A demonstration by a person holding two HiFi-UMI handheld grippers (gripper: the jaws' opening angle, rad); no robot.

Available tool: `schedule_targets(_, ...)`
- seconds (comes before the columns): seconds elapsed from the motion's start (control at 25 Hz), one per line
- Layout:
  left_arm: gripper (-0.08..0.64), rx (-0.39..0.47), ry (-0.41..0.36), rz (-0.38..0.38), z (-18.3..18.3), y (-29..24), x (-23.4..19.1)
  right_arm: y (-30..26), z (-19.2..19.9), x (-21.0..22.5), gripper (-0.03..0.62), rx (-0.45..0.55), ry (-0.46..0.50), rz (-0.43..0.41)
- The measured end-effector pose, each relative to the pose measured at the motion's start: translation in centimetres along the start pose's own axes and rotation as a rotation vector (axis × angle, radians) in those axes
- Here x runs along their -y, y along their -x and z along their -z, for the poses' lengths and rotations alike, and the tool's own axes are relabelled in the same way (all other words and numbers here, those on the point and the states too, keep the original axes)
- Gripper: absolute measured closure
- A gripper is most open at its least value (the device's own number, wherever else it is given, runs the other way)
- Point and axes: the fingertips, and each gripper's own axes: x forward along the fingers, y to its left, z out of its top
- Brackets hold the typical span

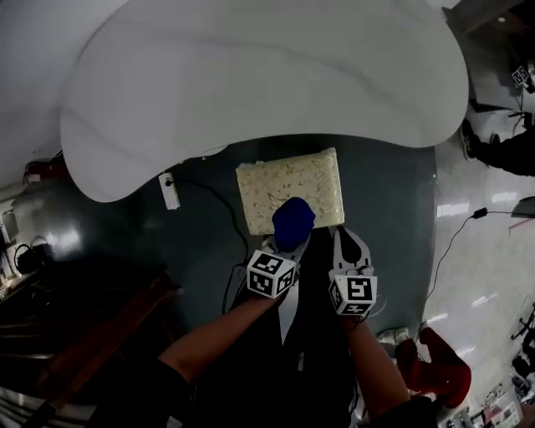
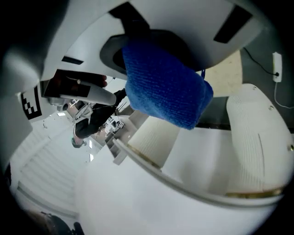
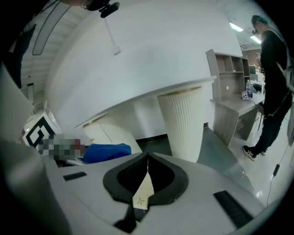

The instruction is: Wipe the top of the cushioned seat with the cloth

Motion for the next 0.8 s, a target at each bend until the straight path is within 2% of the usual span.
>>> schedule_targets(0.12, 0.52, 0.056, -0.008, -0.06, -1.5, 8.9, 1.8, 4.9, -3.9, -5.9, 0.555, 0.035, -0.021, -0.06)
schedule_targets(0.24, 0.52, 0.165, -0.008, -0.142, -5.3, 15.8, 2.8, 7.9, -11.0, -10.4, 0.555, 0.118, 0.009, -0.12)
schedule_targets(0.36, 0.52, 0.274, -0.067, -0.264, -9.6, 23.3, 3.6, 10.9, -16.2, -16.1, 0.555, 0.169, 0.051, -0.193)
schedule_targets(0.52, 0.52, 0.473, -0.144, -0.387, -15.0, 32.9, 5.9, 15.6, -20.5, -24.9, 0.555, 0.217, 0.156, -0.32)
schedule_targets(0.6, 0.52, 0.574, -0.143, -0.389, -17.2, 36.3, 6.9, 17.1, -22.7, -27.9, 0.555, 0.242, 0.171, -0.34)
schedule_targets(0.72, 0.52, 0.638, -0.13, -0.378, -18.8, 41.1, 8.4, 19.6, -25.1, -31.4, 0.555, 0.246, 0.173, -0.393)
schedule_targets(0.8, 0.52, 0.707, -0.152, -0.371, -20.9, 44.1, 9.7, 20.9, -27.9, -32.7, 0.555, 0.281, 0.175, -0.388)
